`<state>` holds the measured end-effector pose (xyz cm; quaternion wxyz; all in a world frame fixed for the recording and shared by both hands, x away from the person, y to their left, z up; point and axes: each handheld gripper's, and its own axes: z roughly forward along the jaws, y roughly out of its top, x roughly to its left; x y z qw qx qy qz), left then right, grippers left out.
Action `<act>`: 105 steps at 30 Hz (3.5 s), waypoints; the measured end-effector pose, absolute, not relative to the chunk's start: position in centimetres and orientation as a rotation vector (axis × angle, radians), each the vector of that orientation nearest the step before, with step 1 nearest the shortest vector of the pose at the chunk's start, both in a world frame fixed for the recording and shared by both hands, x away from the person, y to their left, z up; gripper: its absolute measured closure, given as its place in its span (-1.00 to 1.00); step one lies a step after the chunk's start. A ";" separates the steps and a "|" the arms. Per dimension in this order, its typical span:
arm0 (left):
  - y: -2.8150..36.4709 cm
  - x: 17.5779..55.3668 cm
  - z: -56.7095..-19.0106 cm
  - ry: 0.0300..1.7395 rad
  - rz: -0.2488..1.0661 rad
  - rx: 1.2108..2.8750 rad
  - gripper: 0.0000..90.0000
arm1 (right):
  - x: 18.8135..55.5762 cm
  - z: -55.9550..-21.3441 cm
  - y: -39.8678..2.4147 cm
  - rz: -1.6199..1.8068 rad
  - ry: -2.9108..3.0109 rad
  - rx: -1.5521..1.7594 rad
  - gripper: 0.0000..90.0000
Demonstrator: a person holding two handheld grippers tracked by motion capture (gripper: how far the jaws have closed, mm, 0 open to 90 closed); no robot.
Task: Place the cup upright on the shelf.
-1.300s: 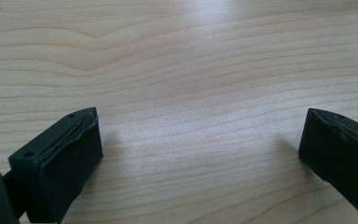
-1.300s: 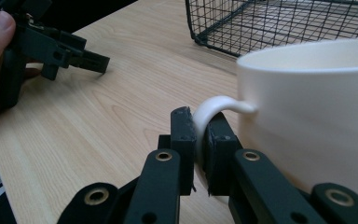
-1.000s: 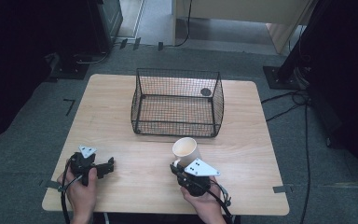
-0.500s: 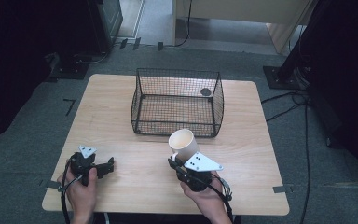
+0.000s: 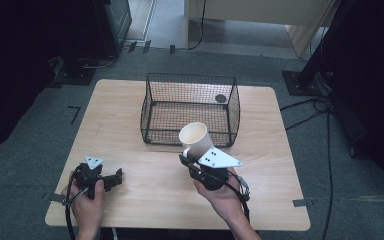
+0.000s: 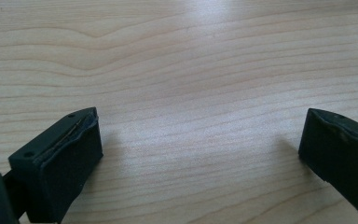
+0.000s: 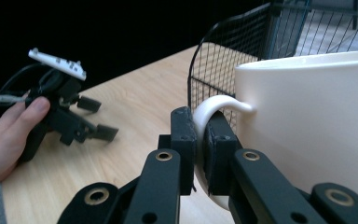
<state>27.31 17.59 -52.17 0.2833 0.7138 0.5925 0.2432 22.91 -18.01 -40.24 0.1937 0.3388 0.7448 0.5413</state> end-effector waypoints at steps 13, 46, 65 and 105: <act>17.6 27.3 -52.2 1.587 0.651 1.912 -1.00 | 26.6 -37.8 -17.5 1.574 2.044 0.916 0.88; 17.6 27.3 -52.2 1.586 0.651 1.912 -1.00 | 40.8 -39.1 -19.0 1.703 2.107 0.773 0.87; 17.6 27.4 -52.2 1.580 0.650 1.911 -1.00 | 46.6 -42.7 -18.7 1.627 2.255 0.685 0.87; 17.6 27.4 -52.2 1.578 0.649 1.918 -1.00 | 48.8 -45.6 -19.8 1.200 2.310 1.020 0.43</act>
